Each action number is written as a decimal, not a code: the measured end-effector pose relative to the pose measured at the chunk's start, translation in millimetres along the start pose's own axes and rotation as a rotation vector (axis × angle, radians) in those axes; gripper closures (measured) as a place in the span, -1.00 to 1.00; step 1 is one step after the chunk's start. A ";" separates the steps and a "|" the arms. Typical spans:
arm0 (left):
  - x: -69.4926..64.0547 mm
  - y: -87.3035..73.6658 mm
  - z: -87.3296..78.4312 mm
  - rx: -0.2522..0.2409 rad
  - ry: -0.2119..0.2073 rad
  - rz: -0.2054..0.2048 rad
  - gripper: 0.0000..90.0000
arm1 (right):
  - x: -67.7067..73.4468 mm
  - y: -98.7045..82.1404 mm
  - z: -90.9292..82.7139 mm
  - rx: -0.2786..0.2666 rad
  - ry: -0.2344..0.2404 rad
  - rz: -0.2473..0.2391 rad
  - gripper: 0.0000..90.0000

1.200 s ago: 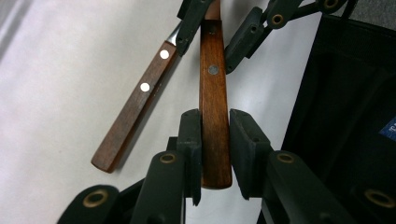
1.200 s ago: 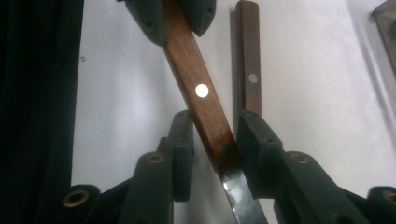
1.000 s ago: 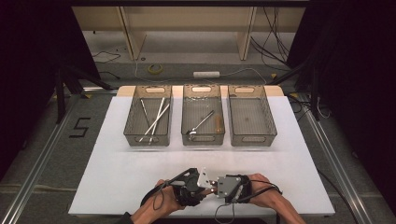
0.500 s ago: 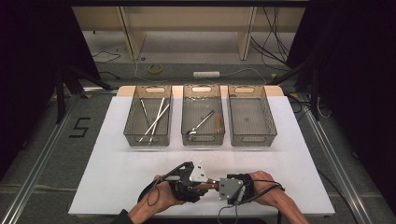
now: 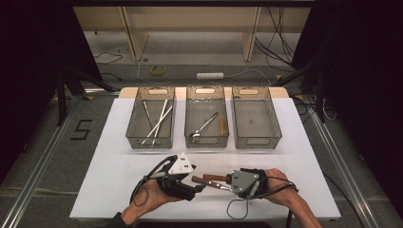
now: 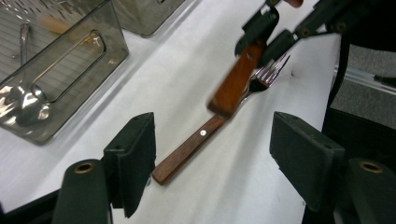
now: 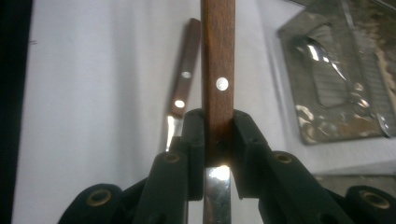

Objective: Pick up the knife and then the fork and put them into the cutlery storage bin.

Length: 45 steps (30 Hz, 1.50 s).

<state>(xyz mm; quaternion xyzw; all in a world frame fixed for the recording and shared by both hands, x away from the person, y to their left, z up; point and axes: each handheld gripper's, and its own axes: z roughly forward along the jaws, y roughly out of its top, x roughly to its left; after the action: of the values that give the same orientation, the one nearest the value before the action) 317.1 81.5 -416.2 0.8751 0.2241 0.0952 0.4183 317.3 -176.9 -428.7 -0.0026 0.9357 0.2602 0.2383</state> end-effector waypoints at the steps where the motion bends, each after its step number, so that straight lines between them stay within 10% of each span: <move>1: 2.0 -2.0 -1.5 -0.003 -0.002 -0.010 -0.36 | -3.2 -1.4 -1.2 0.000 -0.005 0.016 0.73; 32: 24.1 -36.1 -28.2 -0.102 0.028 -0.155 -0.54 | -123.8 -16.5 -20.4 -0.124 -0.142 0.650 0.73; 45: 25.1 -38.4 -35.4 -0.192 0.033 -0.196 -0.56 | -163.1 -12.7 -10.5 -0.129 -0.196 0.750 0.72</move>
<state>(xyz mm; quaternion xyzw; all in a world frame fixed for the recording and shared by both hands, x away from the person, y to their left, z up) 314.6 138.9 -424.1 0.8031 0.3052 0.0892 0.5038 458.9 -212.4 -354.0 0.3494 0.8263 0.3864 0.2142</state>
